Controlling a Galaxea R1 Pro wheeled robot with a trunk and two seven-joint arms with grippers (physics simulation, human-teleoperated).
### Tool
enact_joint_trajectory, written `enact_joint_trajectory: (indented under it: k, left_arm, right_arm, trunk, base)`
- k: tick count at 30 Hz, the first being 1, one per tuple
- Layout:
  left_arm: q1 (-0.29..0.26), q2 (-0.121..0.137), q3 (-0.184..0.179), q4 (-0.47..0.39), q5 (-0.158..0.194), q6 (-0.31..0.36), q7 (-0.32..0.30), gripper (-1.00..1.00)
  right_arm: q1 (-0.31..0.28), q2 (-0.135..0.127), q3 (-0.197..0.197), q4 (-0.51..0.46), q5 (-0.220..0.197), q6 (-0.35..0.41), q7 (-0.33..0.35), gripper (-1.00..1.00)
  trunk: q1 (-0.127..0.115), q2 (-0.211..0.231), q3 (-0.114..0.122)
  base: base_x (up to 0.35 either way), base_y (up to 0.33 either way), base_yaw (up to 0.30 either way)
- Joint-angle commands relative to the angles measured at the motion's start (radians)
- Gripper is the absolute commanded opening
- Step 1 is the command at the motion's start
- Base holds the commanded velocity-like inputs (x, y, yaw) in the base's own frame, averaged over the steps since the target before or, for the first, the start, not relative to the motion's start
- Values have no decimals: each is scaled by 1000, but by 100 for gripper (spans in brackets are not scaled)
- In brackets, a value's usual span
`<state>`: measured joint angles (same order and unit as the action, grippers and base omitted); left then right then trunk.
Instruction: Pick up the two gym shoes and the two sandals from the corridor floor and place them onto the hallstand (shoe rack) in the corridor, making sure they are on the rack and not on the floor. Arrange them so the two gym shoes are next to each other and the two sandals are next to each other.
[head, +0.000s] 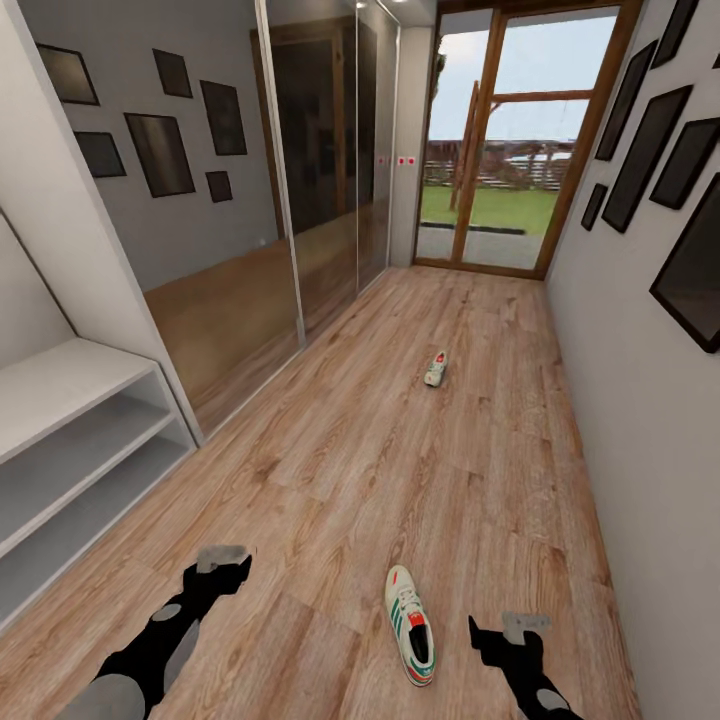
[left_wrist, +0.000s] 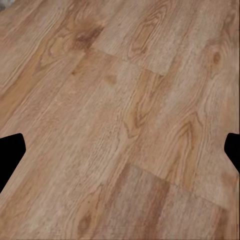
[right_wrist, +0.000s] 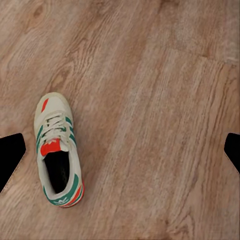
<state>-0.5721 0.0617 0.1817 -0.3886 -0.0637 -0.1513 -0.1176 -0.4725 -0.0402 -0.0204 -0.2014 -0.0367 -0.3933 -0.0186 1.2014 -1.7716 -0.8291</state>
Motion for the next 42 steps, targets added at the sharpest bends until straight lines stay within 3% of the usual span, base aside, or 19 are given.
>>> enact_joint_trajectory:
  k: [1,7,15,32,42]
  left_arm:
    - [-15,-5,4,0,-8,11,-8,100]
    - [-71,-52,-11,-3,-18,51,0,100]
    - [-71,-87,-25,-7,-41,46,-5,100]
    - [-71,-93,-37,-14,-47,50,-6,100]
    - [-71,-93,-37,-13,-47,50,-7,100]
  right_arm:
    - [-1,1,-2,-7,-4,2,1,100]
    - [-1,35,-1,-81,-1,111,-2,100]
    - [-1,51,-1,-127,36,210,-4,100]
    - [0,48,-1,-134,53,226,1,100]
    - [0,49,0,-134,55,225,1,100]
  trunk:
    - [0,0,-1]
    - [0,0,-1]
    - [0,0,-1]
    - [0,0,-1]
    - [38,-70,-32]
  base:
    - [0,0,0]
    - [0,0,0]
    - [0,0,0]
    - [0,0,0]
    - [0,0,0]
